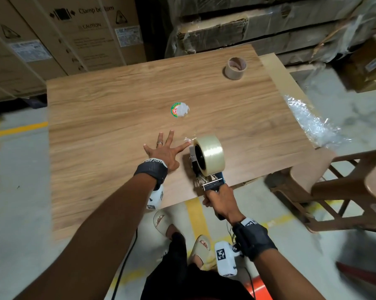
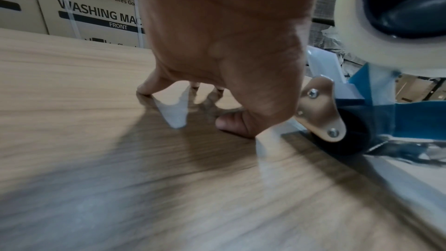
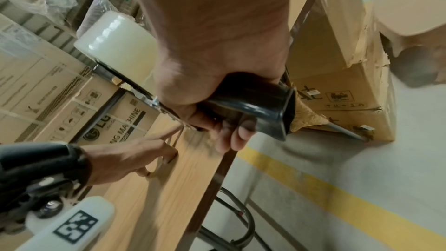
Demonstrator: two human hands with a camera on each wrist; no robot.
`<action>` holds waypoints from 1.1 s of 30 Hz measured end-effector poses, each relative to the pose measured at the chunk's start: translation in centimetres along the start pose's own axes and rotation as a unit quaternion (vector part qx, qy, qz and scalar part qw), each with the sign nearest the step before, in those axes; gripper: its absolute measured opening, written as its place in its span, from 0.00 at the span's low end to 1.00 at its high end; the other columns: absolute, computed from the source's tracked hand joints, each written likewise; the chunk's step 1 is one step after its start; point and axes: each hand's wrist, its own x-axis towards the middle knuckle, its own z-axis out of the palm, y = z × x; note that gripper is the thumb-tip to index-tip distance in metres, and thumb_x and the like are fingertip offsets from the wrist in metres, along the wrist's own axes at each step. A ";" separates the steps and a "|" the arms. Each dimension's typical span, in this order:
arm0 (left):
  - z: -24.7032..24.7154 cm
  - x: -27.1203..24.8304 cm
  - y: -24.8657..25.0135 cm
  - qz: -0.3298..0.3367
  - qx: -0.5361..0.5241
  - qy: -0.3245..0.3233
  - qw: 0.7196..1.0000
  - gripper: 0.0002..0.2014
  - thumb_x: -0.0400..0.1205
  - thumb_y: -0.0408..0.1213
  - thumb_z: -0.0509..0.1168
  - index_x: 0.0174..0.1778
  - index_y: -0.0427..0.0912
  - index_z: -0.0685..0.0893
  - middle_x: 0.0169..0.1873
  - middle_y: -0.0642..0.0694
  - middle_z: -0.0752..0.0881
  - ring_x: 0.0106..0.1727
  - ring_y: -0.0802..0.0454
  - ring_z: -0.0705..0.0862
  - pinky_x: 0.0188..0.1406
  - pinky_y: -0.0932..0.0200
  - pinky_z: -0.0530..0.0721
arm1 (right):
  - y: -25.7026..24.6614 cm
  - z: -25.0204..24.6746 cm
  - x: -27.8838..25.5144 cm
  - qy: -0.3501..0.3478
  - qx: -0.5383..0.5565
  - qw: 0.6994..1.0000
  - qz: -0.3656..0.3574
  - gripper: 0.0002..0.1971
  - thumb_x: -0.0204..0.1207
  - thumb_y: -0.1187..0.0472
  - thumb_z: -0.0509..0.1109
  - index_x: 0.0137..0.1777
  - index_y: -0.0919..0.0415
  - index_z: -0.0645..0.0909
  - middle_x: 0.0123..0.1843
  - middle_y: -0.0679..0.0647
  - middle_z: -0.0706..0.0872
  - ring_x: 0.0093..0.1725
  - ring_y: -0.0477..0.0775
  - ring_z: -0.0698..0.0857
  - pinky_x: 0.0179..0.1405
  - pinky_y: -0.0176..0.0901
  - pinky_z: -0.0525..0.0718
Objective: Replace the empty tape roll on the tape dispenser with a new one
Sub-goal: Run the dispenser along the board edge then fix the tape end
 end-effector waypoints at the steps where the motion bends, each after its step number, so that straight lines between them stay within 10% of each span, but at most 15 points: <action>1: 0.0 -0.1 0.0 0.001 0.001 0.000 1.000 0.48 0.79 0.42 0.65 0.75 0.85 0.36 0.83 0.55 0.24 0.86 0.38 0.29 0.70 0.09 0.50 | 0.2 0.0 -0.2 -0.001 0.001 1.000 0.004 0.11 0.70 0.60 0.66 0.31 0.65 0.86 0.27 0.56 0.92 0.30 0.55 0.92 0.40 0.60 0.93; 17: 4.0 -2.8 2.0 0.007 0.003 0.063 0.998 0.39 0.80 0.36 0.57 0.82 0.74 0.53 0.85 0.48 0.26 0.84 0.28 0.27 0.71 0.10 0.42 | 0.4 -0.2 -0.9 -0.001 0.005 1.000 0.006 0.11 0.68 0.61 0.66 0.27 0.60 0.84 0.27 0.56 0.91 0.31 0.58 0.92 0.43 0.63 0.92; 33: 2.3 -3.5 2.2 -0.005 -0.031 -0.006 0.999 0.47 0.80 0.40 0.67 0.79 0.81 0.42 0.83 0.52 0.23 0.84 0.32 0.26 0.70 0.09 0.47 | 2.0 -0.4 -3.0 -0.010 -0.003 1.000 0.014 0.12 0.68 0.58 0.65 0.29 0.62 0.85 0.27 0.55 0.92 0.32 0.56 0.92 0.45 0.63 0.92</action>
